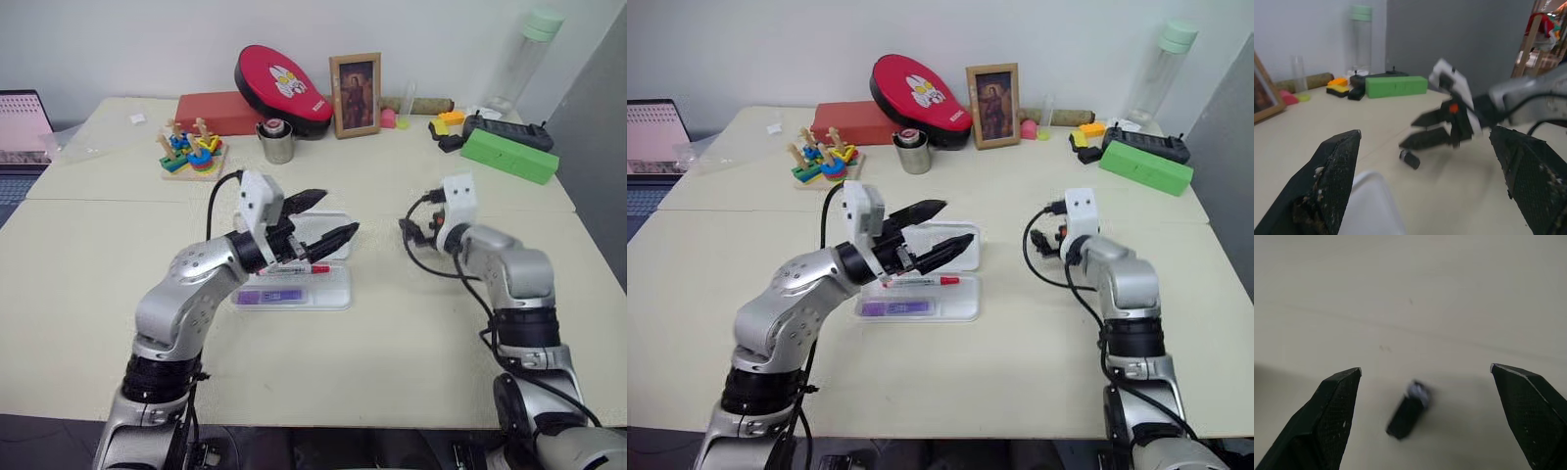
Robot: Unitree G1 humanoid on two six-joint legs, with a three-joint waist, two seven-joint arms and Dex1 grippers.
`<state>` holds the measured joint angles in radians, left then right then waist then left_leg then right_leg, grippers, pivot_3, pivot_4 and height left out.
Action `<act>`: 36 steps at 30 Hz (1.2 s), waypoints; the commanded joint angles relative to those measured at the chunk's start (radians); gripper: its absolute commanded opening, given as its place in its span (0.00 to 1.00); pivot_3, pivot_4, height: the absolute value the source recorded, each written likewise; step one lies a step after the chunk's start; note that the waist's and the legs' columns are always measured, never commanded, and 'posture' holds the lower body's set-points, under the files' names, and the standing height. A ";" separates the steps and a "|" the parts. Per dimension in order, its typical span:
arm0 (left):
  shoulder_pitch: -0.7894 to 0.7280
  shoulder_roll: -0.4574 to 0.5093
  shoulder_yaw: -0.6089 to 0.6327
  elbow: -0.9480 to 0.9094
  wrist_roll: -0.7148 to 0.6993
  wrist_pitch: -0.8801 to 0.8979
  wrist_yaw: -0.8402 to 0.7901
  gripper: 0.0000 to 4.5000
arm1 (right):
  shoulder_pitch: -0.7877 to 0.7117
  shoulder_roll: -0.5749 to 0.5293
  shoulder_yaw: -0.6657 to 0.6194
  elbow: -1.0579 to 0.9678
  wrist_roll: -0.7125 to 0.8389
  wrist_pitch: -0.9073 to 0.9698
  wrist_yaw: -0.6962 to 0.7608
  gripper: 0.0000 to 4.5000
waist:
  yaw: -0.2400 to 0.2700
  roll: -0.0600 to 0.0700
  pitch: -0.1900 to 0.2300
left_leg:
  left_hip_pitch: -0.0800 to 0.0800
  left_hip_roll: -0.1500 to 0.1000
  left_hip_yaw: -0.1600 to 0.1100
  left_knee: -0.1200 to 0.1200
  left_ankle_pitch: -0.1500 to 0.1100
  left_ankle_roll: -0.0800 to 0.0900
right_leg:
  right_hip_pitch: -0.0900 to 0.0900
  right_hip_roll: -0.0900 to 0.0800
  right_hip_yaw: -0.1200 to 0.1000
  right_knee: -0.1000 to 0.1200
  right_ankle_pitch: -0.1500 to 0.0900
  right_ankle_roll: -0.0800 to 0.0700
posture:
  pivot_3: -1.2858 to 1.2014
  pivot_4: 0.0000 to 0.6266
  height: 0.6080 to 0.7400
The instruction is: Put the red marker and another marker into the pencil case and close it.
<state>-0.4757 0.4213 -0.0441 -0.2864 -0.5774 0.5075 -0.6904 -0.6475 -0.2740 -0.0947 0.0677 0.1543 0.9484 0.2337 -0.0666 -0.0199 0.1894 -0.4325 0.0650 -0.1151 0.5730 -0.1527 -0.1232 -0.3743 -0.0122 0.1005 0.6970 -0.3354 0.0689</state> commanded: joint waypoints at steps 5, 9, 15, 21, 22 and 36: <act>-0.036 -0.022 -0.026 0.036 0.044 -0.048 -0.036 1.00 | 0.026 0.053 0.009 -0.006 -0.031 -0.036 -0.077 0.91 | -0.003 0.000 0.000 | 0.000 0.000 0.000 0.001 0.000 0.000 | 0.001 0.000 0.000 0.000 0.000 0.000 | 0.52 0.24 1.00; -0.044 -0.028 -0.026 0.050 0.056 -0.054 -0.045 1.00 | 0.018 0.065 0.015 0.000 -0.032 -0.040 -0.092 0.71 | -0.002 0.000 0.000 | 0.000 0.000 0.000 0.001 0.000 0.000 | 0.001 0.000 0.000 0.000 0.000 0.000 | 0.52 0.24 1.00; -0.047 -0.036 -0.025 0.054 0.068 -0.059 -0.047 1.00 | 0.023 0.068 0.034 0.025 -0.047 -0.059 -0.104 0.42 | -0.002 0.000 0.000 | 0.000 0.000 0.000 0.001 0.000 0.000 | 0.001 0.000 -0.001 0.000 0.000 0.000 | 0.52 0.24 1.00; -0.046 -0.037 -0.018 0.063 0.081 -0.066 -0.047 1.00 | 0.019 0.066 0.026 0.024 -0.049 -0.081 -0.110 0.09 | 0.001 0.000 0.000 | 0.000 0.000 -0.001 0.001 0.000 0.000 | 0.001 0.000 -0.001 0.000 0.000 0.000 | 0.52 0.24 1.00; -0.046 -0.038 -0.018 0.063 0.081 -0.066 -0.047 1.00 | 0.017 0.063 0.022 0.021 -0.047 -0.101 -0.107 0.05 | 0.002 0.000 0.000 | 0.000 0.000 -0.001 0.001 0.000 0.000 | 0.001 0.000 -0.001 0.000 0.000 0.000 | 0.52 0.24 1.00; 0.243 0.294 0.204 -0.137 -0.042 0.040 -0.220 1.00 | 0.079 -0.243 0.217 -0.329 0.259 -0.285 0.680 0.05 | -0.016 0.001 0.001 | 0.000 0.000 -0.001 0.000 0.000 0.000 | 0.002 0.000 -0.001 -0.001 -0.001 0.001 | 0.52 0.24 1.00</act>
<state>-0.2610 0.6853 0.1069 -0.3606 -0.5915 0.5415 -0.8747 -0.5787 -0.4972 0.0667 -0.2126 0.3772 0.6537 0.8063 -0.0827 -0.0193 0.1900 -0.4321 0.0653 -0.1162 0.5725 -0.1528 -0.1229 -0.3725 -0.0124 0.0991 0.6955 -0.3364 0.0698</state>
